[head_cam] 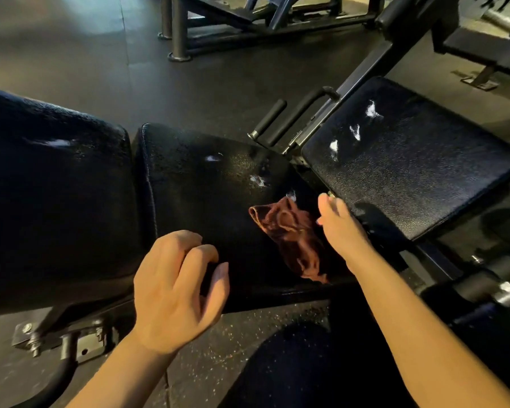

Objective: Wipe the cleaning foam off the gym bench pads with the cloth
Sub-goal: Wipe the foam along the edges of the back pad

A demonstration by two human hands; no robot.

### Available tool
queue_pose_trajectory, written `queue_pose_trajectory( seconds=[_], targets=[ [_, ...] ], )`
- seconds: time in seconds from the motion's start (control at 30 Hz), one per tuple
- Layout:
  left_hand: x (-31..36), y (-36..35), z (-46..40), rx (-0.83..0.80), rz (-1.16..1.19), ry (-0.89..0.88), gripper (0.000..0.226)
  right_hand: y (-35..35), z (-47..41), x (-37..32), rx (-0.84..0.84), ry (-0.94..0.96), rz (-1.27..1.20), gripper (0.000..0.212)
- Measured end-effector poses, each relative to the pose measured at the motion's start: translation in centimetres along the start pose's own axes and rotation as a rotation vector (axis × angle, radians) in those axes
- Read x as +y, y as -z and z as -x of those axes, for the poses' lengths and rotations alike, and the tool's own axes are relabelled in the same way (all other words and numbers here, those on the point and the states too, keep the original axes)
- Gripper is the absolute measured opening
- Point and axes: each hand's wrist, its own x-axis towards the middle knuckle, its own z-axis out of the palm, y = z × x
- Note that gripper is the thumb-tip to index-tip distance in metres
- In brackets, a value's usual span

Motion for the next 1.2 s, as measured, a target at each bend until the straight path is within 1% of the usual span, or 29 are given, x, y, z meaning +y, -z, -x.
queue_pose_trajectory(
  seconds=[0.07,0.1,0.13,0.17,0.2,0.27,0.3,0.33,0.37,0.4,0.43,0.47,0.5,0.57,0.63,0.67,0.73,0.77,0.8,0.83,0.87,0.93,0.97,1.03,1.07,1.1,1.13,1.2],
  targets=[
    [0.0,-0.1,0.1,0.0,-0.015,-0.007,0.014,-0.2,-0.4,1.0,-0.068,0.005,-0.086,0.058],
    [0.0,-0.1,0.1,-0.003,-0.017,-0.012,0.014,-0.8,-0.3,1.2,-0.086,0.036,-0.021,0.059],
    [0.0,-0.1,0.1,-0.007,-0.02,-0.016,0.014,-1.4,-0.2,1.6,-0.081,0.089,0.108,0.057],
    [0.0,-0.1,0.1,-0.011,-0.019,-0.017,0.014,-2.0,-0.6,2.3,-0.048,0.14,0.227,0.055],
    [0.0,-0.1,0.1,-0.014,-0.024,-0.02,0.014,-2.1,-0.6,2.4,-0.013,0.167,0.288,0.053],
    [0.0,-0.1,0.1,-0.016,-0.035,-0.022,0.016,-1.4,-0.9,2.9,0.042,0.231,0.291,0.057],
    [0.0,-0.1,0.1,-0.016,-0.039,-0.02,0.018,-1.0,-1.1,3.3,0.043,0.314,0.284,0.058],
    [-0.1,-0.2,0.2,-0.015,-0.037,-0.019,0.018,-0.7,-1.3,3.8,0.001,0.384,0.29,0.058],
    [-0.1,-0.2,0.2,-0.014,-0.032,-0.019,0.017,-0.9,-1.3,4.2,-0.078,0.43,0.269,0.06],
    [-0.1,-0.3,0.2,-0.013,-0.025,-0.02,0.014,-1.3,-0.9,4.3,-0.17,0.425,0.253,0.065],
    [-0.1,-0.3,0.2,-0.013,-0.018,-0.023,0.012,-1.7,-0.6,4.5,-0.229,0.407,0.23,0.072],
    [0.0,-0.3,0.1,-0.013,-0.013,-0.024,0.01,-2.2,-0.2,4.5,-0.251,0.403,0.207,0.076],
    [0.0,-0.3,0.2,-0.012,-0.011,-0.021,0.01,-2.7,0.2,4.4,-0.251,0.449,0.187,0.075],
    [0.0,-0.3,0.2,-0.015,-0.009,-0.01,0.01,-3.7,1.4,3.1,-0.272,0.6,0.167,0.063],
    [0.0,-0.1,0.1,-0.034,-0.012,0.001,0.012,-5.4,2.4,0.1,-0.325,0.758,0.143,0.061],
    [0.0,-0.1,0.1,-0.042,-0.014,0.005,0.013,-6.3,2.9,-1.8,-0.346,0.862,0.128,0.059],
    [0.1,0.0,-0.1,-0.035,-0.031,0.02,0.017,-8.3,3.6,-5.0,-0.374,1.079,0.133,0.049],
    [0.1,0.0,-0.1,-0.028,-0.052,0.025,0.019,-9.0,3.6,-5.7,-0.393,1.122,0.122,0.044],
    [0.1,0.0,-0.2,-0.027,-0.078,0.022,0.02,-9.0,3.3,-5.9,-0.436,1.1,0.084,0.041],
    [0.1,0.0,-0.2,-0.032,-0.1,0.012,0.021,-8.7,2.8,-5.6,-0.48,1.039,0.032,0.04],
    [0.2,-0.1,-0.2,-0.041,-0.113,0.002,0.02,-8.0,2.1,-4.5,-0.489,1.001,0.015,0.04],
    [0.3,-0.1,-0.2,-0.052,-0.107,0.001,0.018,-6.3,0.3,-1.3,-0.399,0.935,-0.024,0.041],
    [0.4,-0.1,-0.2,-0.057,-0.093,0.007,0.017,-5.3,-0.9,0.9,-0.357,0.841,-0.081,0.043],
    [0.5,-0.2,-0.3,-0.077,-0.083,0.015,0.019,-2.5,-3.0,4.2,-0.375,0.529,-0.159,0.052],
    [0.5,-0.2,-0.3,-0.09,-0.089,0.016,0.023,-1.6,-4.0,6.2,-0.349,0.491,-0.068,0.062],
    [0.5,-0.2,-0.3,-0.098,-0.097,0.017,0.03,-1.1,-4.7,7.4,-0.327,0.54,0.034,0.076],
    [0.5,-0.2,-0.3,-0.101,-0.104,0.019,0.034,-0.9,-4.7,7.3,-0.295,0.598,0.144,0.08],
    [0.4,-0.2,-0.2,-0.087,-0.12,0.02,0.033,-2.4,-3.4,4.9,-0.271,0.663,0.126,0.063]
  ],
)
